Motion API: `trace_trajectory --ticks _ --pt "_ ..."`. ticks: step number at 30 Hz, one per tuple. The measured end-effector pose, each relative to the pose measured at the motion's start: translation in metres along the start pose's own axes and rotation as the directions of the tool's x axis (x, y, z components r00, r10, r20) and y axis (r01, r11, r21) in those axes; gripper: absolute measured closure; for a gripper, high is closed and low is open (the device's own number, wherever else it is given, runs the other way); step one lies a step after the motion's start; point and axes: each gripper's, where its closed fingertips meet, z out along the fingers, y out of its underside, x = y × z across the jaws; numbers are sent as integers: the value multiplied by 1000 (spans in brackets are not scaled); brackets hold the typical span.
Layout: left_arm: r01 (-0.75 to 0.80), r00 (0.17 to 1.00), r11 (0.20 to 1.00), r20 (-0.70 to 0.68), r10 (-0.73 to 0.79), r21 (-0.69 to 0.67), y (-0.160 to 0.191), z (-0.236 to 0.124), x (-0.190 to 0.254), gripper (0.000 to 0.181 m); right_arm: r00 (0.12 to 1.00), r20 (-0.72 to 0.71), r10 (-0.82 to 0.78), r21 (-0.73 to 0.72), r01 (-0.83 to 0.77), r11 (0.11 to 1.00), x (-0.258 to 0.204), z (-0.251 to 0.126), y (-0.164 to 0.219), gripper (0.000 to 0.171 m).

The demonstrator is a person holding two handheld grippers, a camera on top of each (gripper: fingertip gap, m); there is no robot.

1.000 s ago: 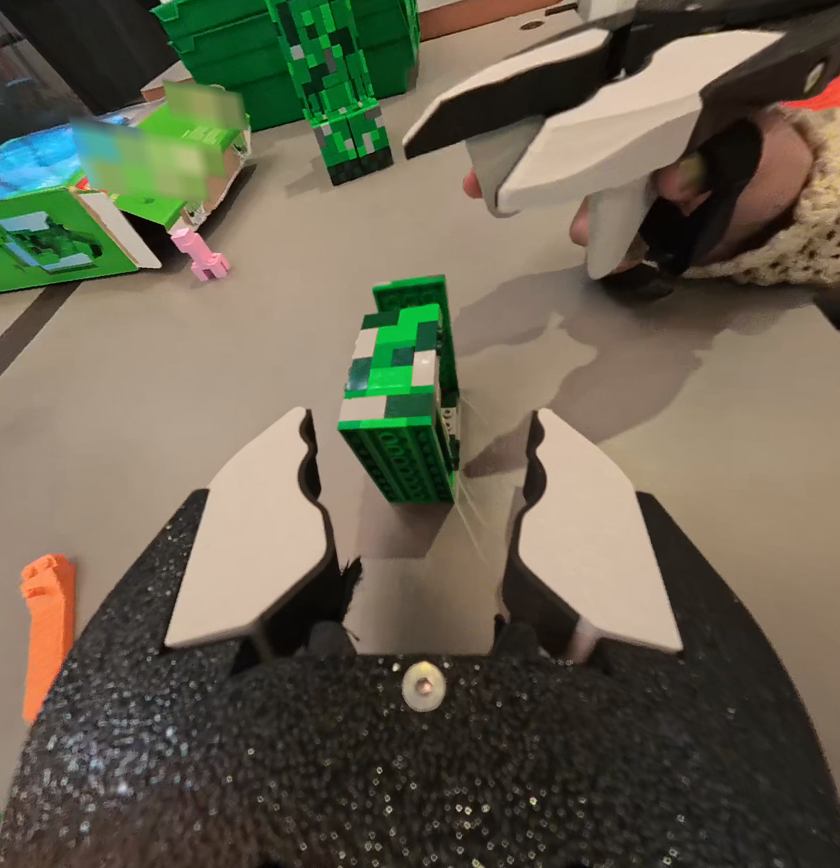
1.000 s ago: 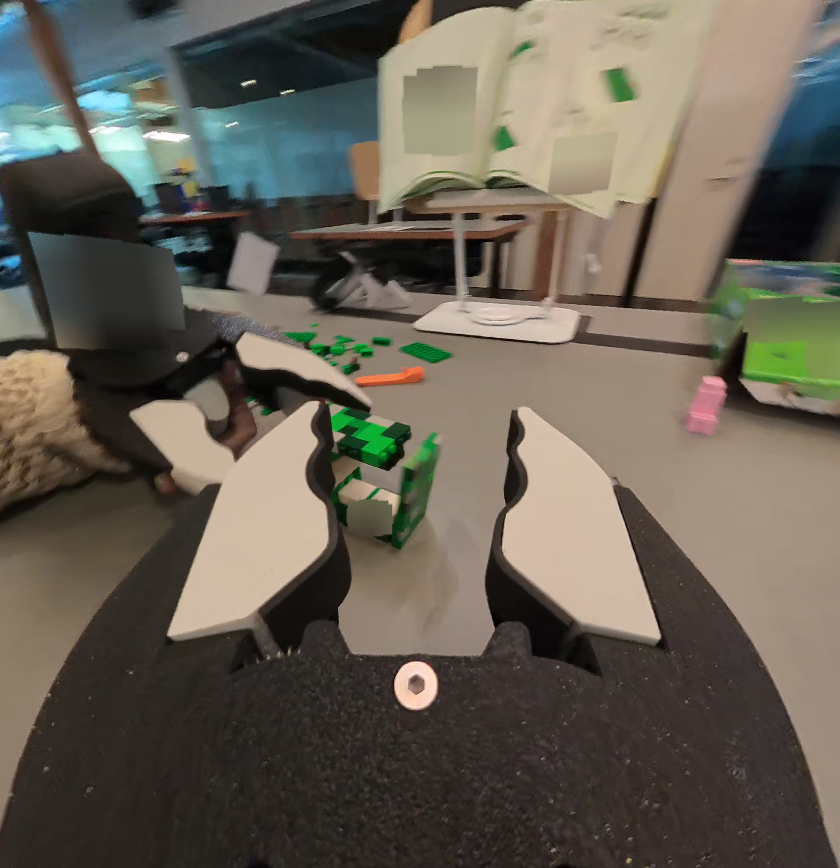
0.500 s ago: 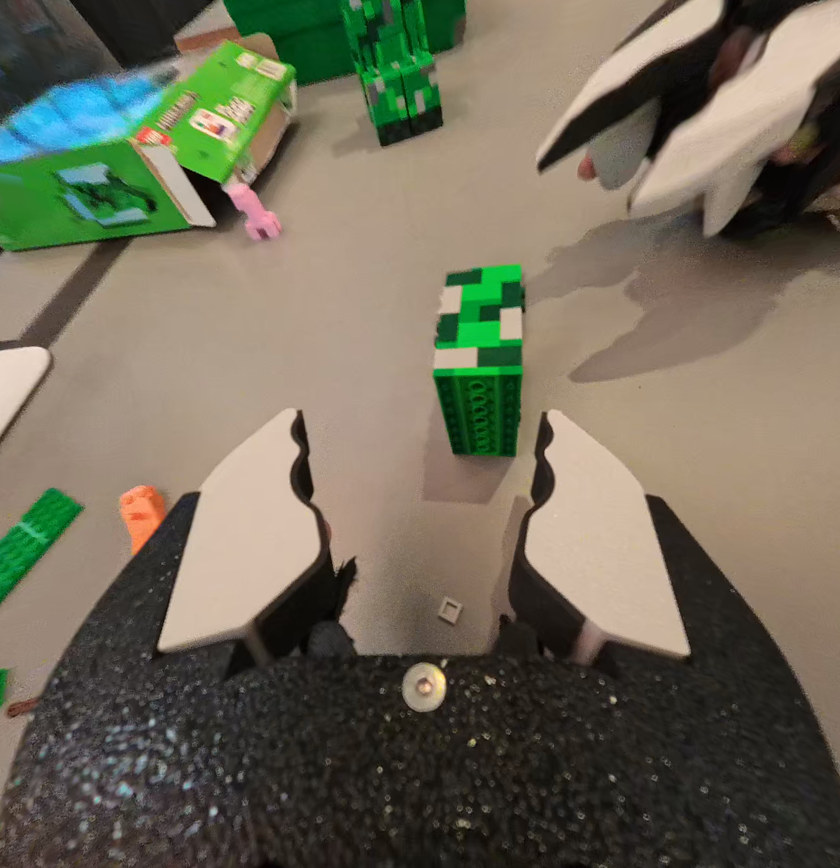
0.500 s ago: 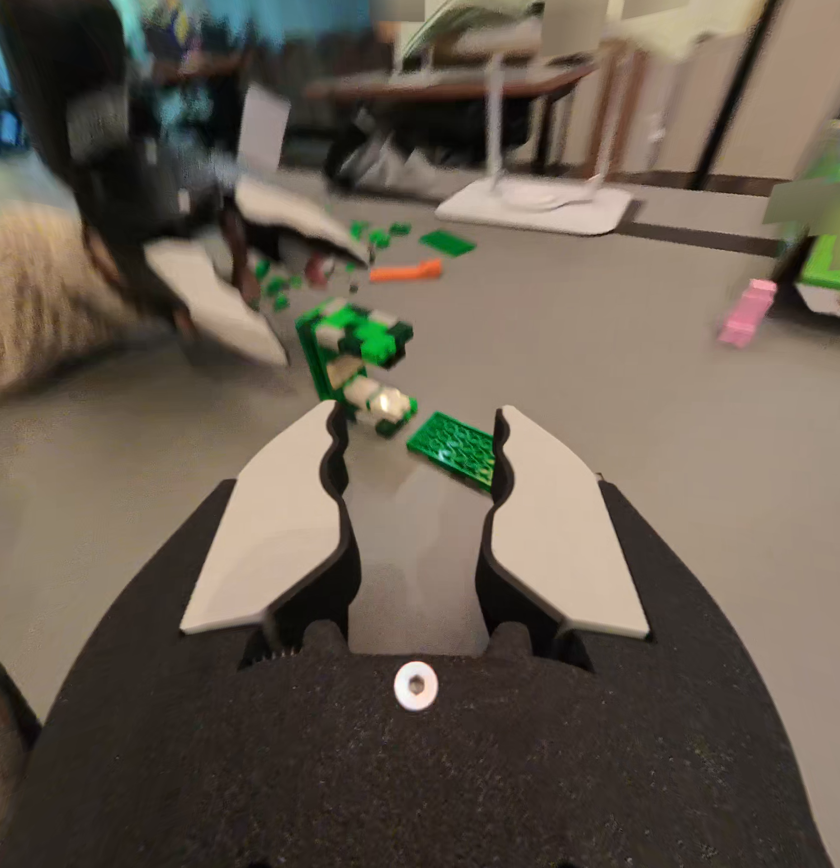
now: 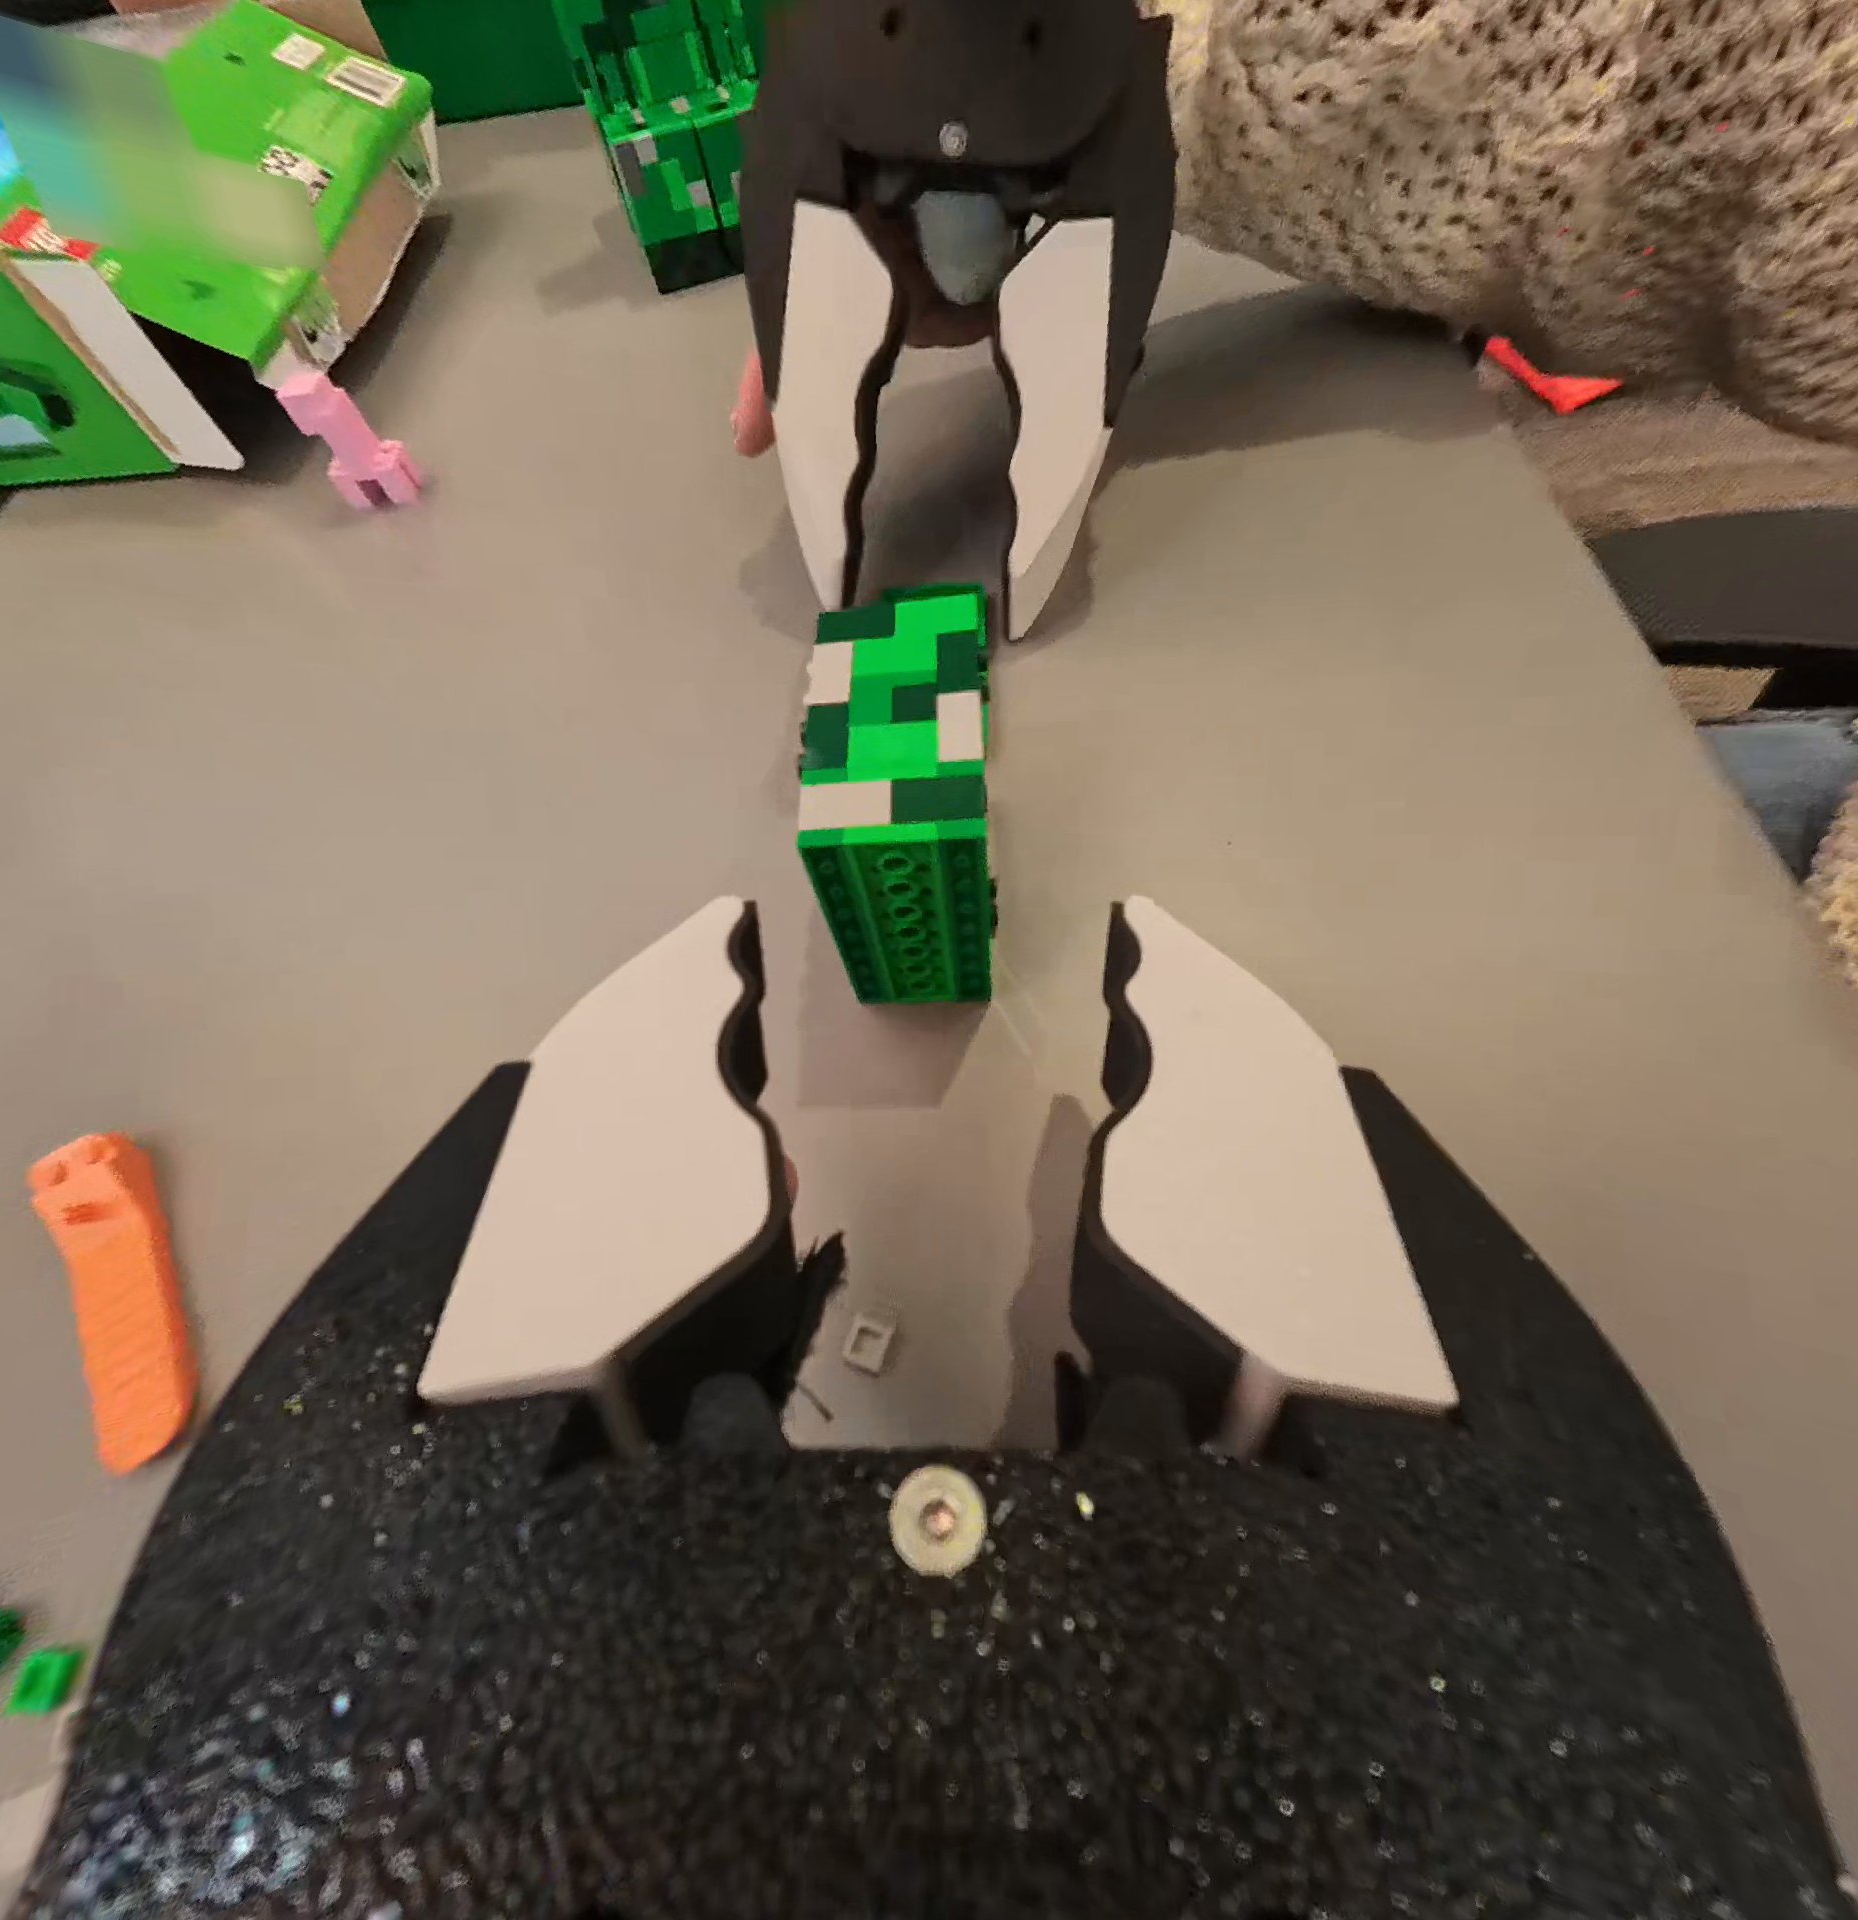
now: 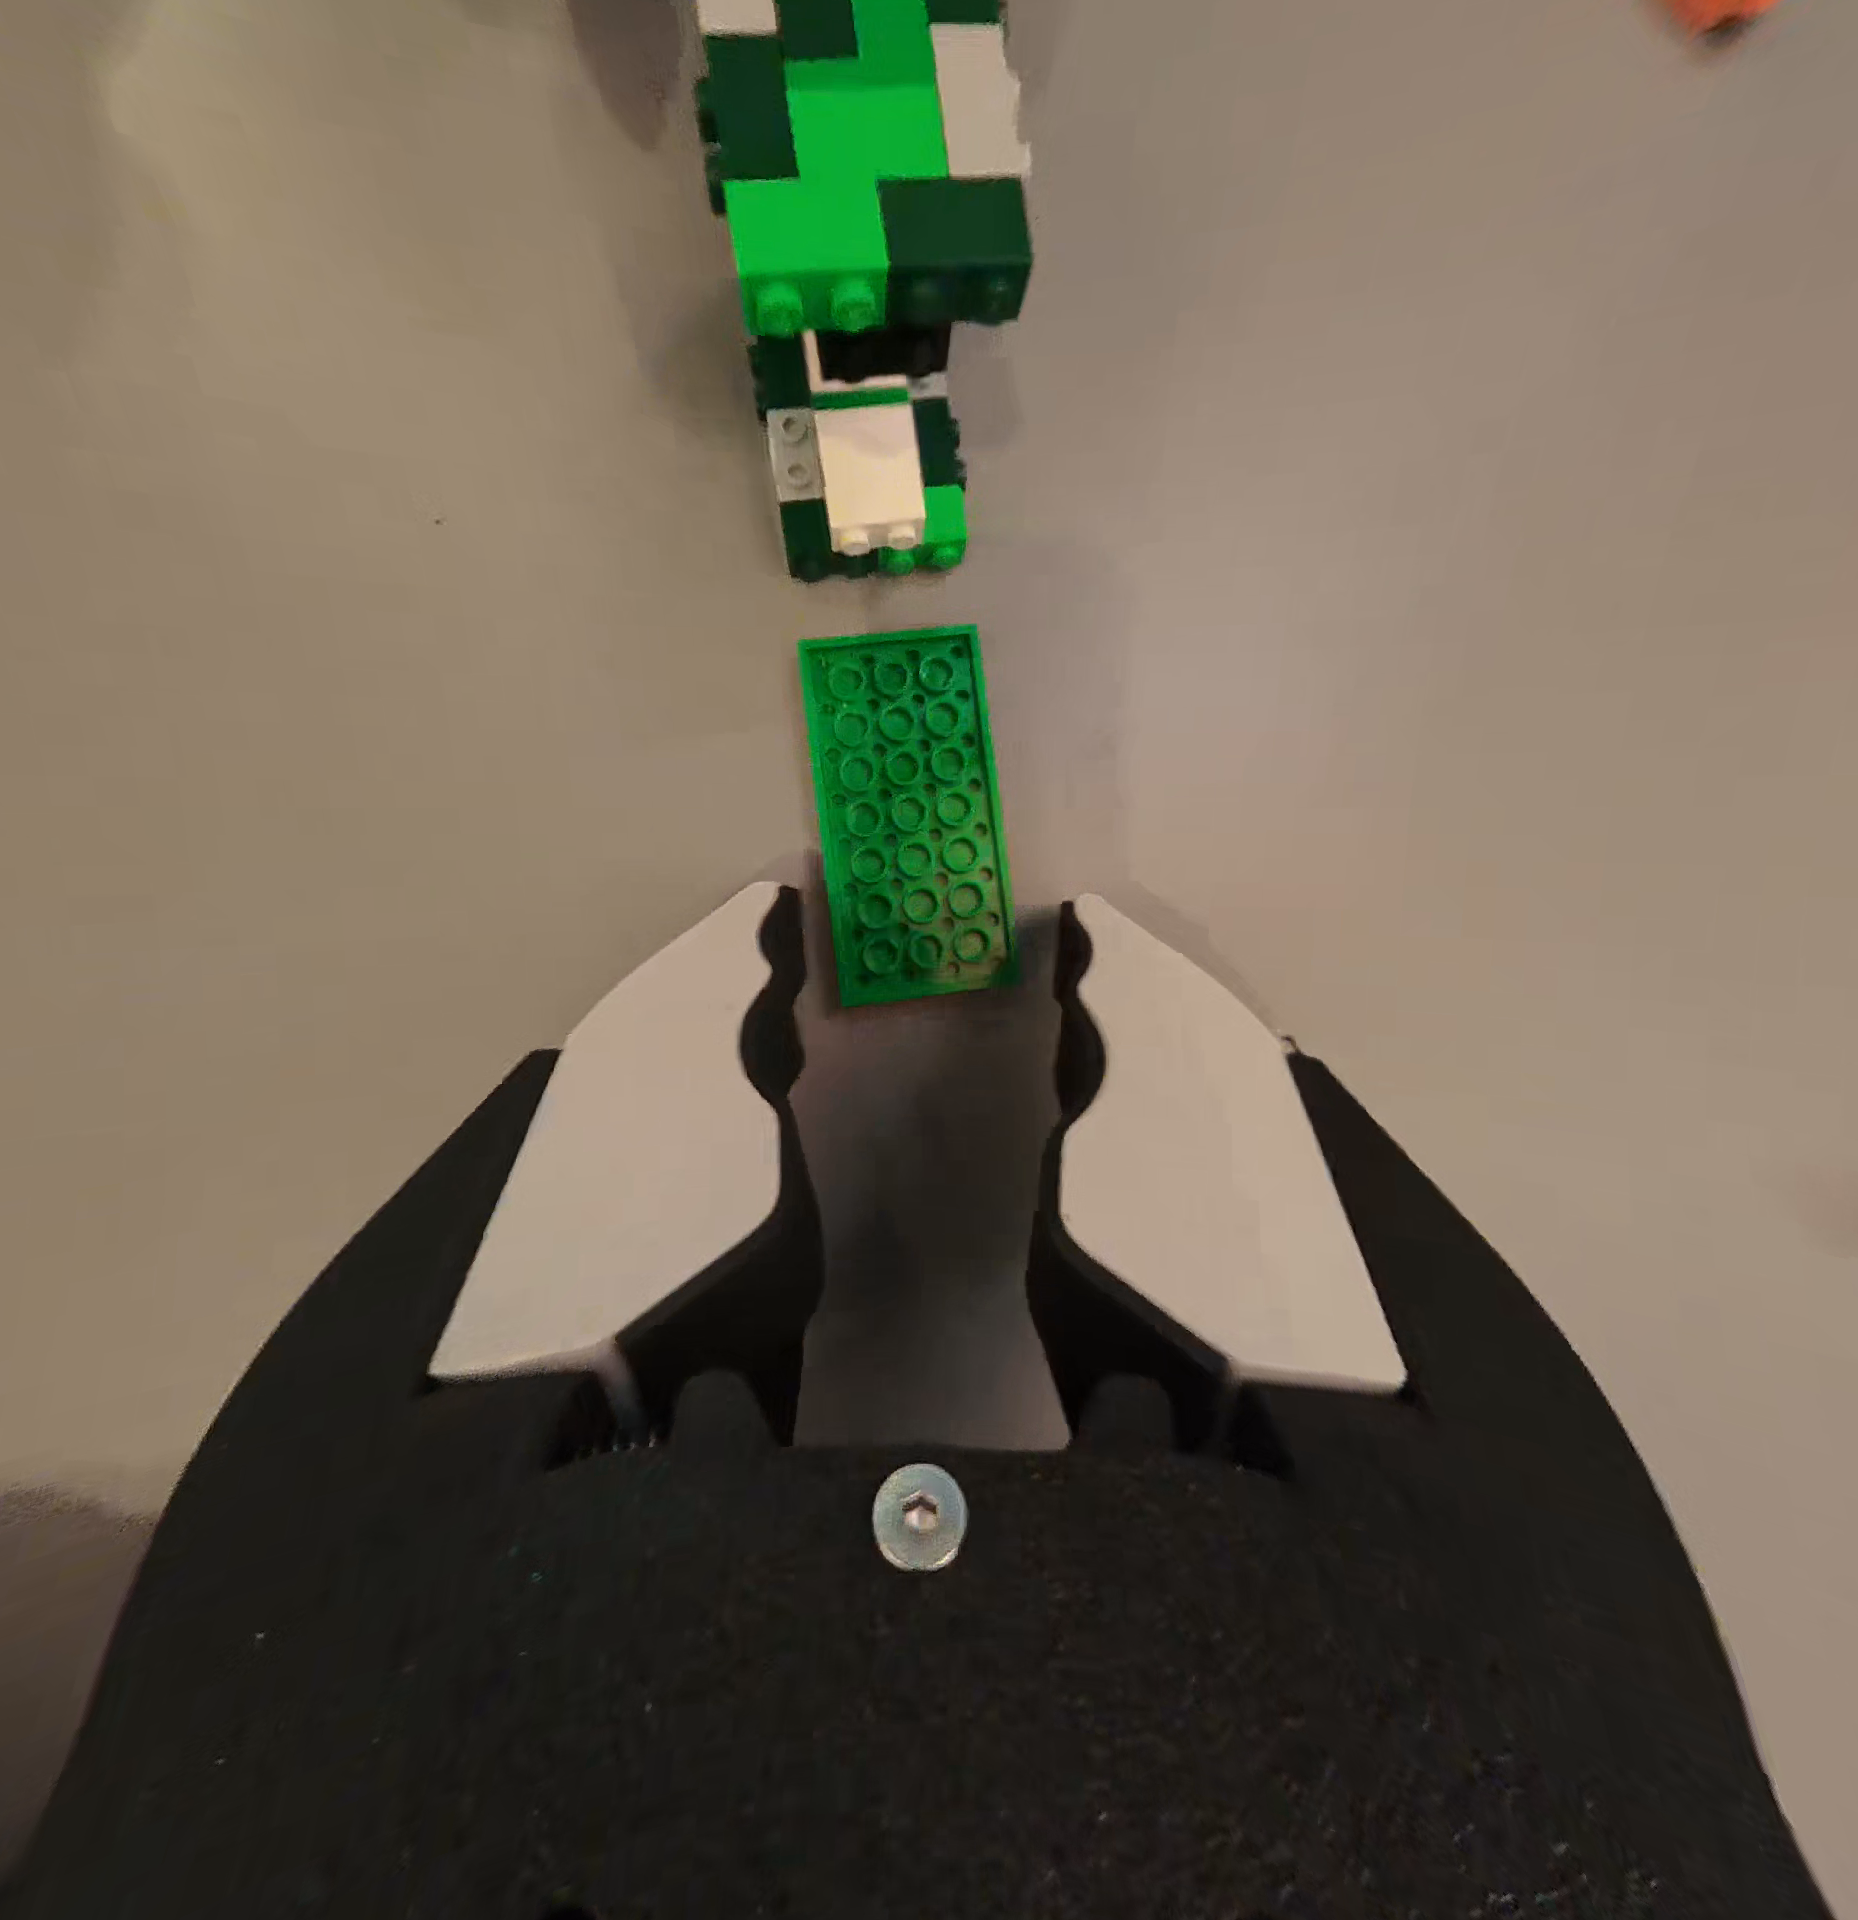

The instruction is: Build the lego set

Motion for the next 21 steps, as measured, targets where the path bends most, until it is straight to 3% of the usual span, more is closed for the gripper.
trace_trajectory --ticks 2,9,14,17,19,21 --pt "29 1000 1000 -2 -29 -11 0 5 -1 117 999 50 -17 -43 20 999 -4 2 -2 138" --pt "107 994 994 7 -108 27 -9 13 7 110 978 48 -203 -290 208 934 7 -21 -3 138" --pt "147 981 989 129 -141 -36 -11 19 21 110 931 38 -362 -406 346 846 17 -41 -14 138" --pt "187 981 981 58 -185 -43 -20 26 55 107 884 24 -468 -443 429 788 23 -49 -21 138" --pt "122 993 987 23 -120 -107 -20 26 71 106 839 5 -544 -462 484 743 27 -56 -27 138" --pt "3 992 995 125 10 -101 -29 16 55 113 781 -28 -623 -476 538 696 28 -65 -38 138"
